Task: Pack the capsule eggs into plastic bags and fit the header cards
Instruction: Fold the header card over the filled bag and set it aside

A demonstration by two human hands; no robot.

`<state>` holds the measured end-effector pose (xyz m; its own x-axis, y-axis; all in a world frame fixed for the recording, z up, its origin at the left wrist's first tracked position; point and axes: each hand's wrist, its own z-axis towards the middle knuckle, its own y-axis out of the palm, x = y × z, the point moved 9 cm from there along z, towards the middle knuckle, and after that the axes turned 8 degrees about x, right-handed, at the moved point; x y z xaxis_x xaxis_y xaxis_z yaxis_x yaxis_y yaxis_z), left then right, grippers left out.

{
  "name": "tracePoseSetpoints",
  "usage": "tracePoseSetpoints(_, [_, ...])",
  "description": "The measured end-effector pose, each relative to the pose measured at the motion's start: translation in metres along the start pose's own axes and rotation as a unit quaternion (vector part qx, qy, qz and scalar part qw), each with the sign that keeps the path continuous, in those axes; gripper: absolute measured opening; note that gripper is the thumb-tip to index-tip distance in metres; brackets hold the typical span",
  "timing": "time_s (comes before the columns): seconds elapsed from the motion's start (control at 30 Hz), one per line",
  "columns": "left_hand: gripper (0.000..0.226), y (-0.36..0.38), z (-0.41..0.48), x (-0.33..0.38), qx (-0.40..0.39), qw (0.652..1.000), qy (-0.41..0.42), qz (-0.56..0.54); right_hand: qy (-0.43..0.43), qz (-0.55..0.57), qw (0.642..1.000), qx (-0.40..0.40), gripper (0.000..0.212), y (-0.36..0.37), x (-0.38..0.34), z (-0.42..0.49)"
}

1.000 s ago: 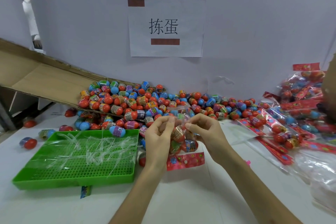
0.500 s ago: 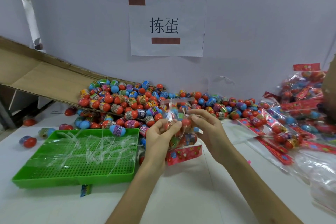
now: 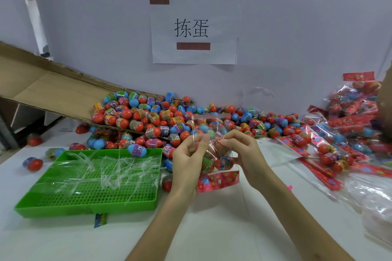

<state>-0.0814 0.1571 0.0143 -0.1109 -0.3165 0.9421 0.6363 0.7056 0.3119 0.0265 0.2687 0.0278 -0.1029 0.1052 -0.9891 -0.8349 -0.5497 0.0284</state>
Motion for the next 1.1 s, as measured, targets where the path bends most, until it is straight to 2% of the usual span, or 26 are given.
tracePoseSetpoints(0.17, [0.035, -0.004, 0.001, 0.001, 0.017, 0.999, -0.014, -0.042, 0.014, 0.008, 1.000, 0.000, 0.015, 0.000, 0.003, 0.001])
tracePoseSetpoints(0.3, [0.018, -0.011, 0.005, 0.001, 0.047, 0.997, -0.015, -0.054, 0.022, -0.004, 1.000, -0.003, 0.009, 0.002, 0.004, 0.000])
tracePoseSetpoints(0.4, [0.021, -0.017, 0.007, 0.000, 0.073, 0.995, -0.005, -0.066, 0.018, -0.019, 1.000, -0.017, 0.021, 0.006, 0.004, -0.001])
tracePoseSetpoints(0.5, [0.023, -0.019, 0.008, 0.001, 0.086, 0.993, -0.004, -0.080, 0.014, -0.016, 1.000, -0.009, 0.025, 0.006, 0.002, -0.002])
tracePoseSetpoints(0.63, [0.017, -0.021, 0.007, 0.000, 0.101, 0.991, -0.016, -0.082, 0.017, -0.015, 0.999, 0.044, 0.019, -0.005, 0.004, 0.001])
tracePoseSetpoints(0.83, [0.015, -0.028, 0.008, 0.001, 0.136, 0.987, -0.004, -0.083, -0.007, -0.030, 0.998, 0.054, 0.017, -0.002, 0.004, 0.001])
tracePoseSetpoints(1.0, [0.015, -0.029, 0.008, -0.004, 0.134, 0.987, -0.028, -0.088, -0.045, -0.061, 0.995, 0.064, 0.015, -0.003, 0.000, 0.000])
tracePoseSetpoints(1.03, [0.015, -0.028, 0.008, -0.004, 0.130, 0.987, -0.029, -0.087, -0.039, -0.061, 0.996, 0.057, 0.016, -0.003, -0.001, 0.000])
tracePoseSetpoints(1.1, [0.015, -0.030, 0.008, -0.005, 0.137, 0.985, -0.034, -0.095, -0.001, -0.061, 0.998, 0.006, 0.032, 0.003, 0.004, 0.000])
